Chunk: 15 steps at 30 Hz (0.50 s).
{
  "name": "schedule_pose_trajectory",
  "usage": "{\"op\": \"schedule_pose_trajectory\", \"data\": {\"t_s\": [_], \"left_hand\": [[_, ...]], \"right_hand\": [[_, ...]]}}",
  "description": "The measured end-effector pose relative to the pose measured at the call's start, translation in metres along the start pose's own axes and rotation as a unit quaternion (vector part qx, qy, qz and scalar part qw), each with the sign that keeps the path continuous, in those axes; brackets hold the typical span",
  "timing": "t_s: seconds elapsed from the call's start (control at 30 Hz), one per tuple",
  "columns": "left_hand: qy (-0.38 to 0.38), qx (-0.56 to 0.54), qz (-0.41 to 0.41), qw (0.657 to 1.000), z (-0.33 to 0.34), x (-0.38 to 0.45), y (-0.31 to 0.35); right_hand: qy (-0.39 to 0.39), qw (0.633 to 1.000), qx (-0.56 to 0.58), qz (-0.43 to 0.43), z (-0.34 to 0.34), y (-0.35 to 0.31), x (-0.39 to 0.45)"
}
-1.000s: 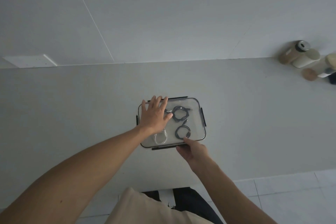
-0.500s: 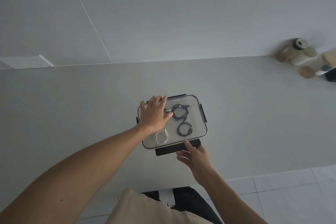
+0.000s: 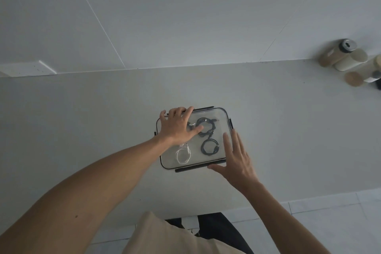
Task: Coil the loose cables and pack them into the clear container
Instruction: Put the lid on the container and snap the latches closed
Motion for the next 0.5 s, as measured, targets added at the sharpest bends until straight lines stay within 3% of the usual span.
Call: {"op": "schedule_pose_trajectory", "data": {"t_s": [0.13, 0.23, 0.33, 0.4, 0.5], "left_hand": [[0.021, 0.016, 0.005, 1.0, -0.002, 0.004, 0.002], [0.029, 0.015, 0.005, 0.999, -0.005, 0.006, 0.002], [0.002, -0.008, 0.023, 1.0, -0.003, 0.005, 0.001], [0.033, -0.024, 0.015, 0.999, -0.009, -0.007, -0.006], [0.127, -0.092, -0.123, 0.98, -0.018, -0.046, -0.04]], "right_hand": [[0.03, 0.994, -0.087, -0.061, 0.004, -0.003, 0.004], [0.028, 0.994, -0.098, -0.045, 0.01, -0.009, 0.007], [-0.04, 0.999, -0.018, -0.002, 0.018, -0.007, 0.007], [-0.058, 0.996, 0.063, 0.029, 0.007, 0.001, 0.011], [-0.04, 0.956, 0.239, 0.168, -0.011, 0.031, 0.027]]}}
Point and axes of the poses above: each hand's wrist, its own x-axis towards the middle knuckle, its own z-axis out of the palm, y = z × x, the point moved 9 cm from there along x, towards the middle knuckle, and after that the axes turned 5 degrees about x, right-handed, at the moved point
